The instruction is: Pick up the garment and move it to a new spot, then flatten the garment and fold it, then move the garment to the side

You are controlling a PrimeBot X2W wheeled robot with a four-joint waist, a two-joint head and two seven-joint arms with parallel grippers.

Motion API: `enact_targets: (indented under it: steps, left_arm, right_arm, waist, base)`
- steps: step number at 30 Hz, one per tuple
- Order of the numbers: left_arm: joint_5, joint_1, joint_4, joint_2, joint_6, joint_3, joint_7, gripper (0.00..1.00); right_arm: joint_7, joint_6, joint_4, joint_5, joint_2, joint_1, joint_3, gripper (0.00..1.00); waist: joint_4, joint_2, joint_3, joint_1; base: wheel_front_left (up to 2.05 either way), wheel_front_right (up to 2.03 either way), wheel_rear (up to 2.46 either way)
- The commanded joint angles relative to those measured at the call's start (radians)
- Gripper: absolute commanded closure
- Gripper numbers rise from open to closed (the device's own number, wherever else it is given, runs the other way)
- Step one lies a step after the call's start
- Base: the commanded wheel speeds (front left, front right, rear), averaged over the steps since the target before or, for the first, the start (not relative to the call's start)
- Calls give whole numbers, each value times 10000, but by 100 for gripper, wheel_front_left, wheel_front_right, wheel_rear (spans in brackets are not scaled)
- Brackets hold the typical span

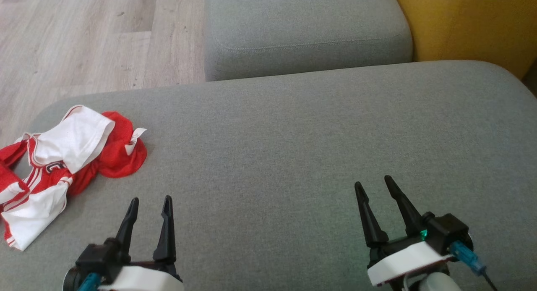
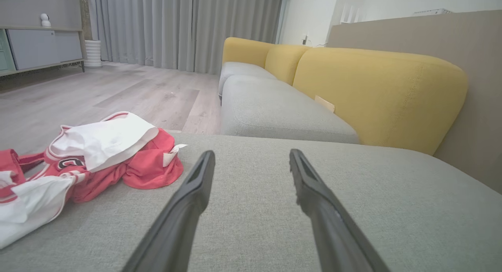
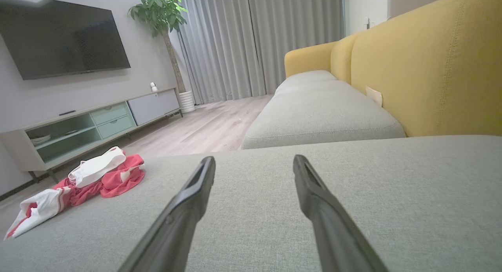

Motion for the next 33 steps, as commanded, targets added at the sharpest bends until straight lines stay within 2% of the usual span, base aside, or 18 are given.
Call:
enact_targets:
  steps: [1, 6, 22, 33]
  left_arm:
    - [329, -346, -408, 86, -24, 230, -150, 0]
    - [646, -270, -426, 91, -62, 230, -249, 0]
    - [524, -411, -126, 91, -124, 434, -249, 0]
    - [560, -567, -107, 91, 57, 476, -249, 0]
  right_arm:
    - [-212, -7, -316, -343, -53, -479, 270, 0]
    - [-312, -7, -339, -721, -55, -450, 361, 0]
    - [-312, -7, -326, -699, -55, -545, 263, 0]
    - [-312, -7, -434, -751, -55, -543, 268, 0]
  waist:
    - [-4, 0, -11, 0]
    - [8, 0, -18, 0]
    - [54, 0, 184, 0]
    - [378, 0, 359, 0]
  base:
    - [0, 0, 0]
    - [0, 0, 0]
    - [0, 0, 0]
    - [0, 0, 0]
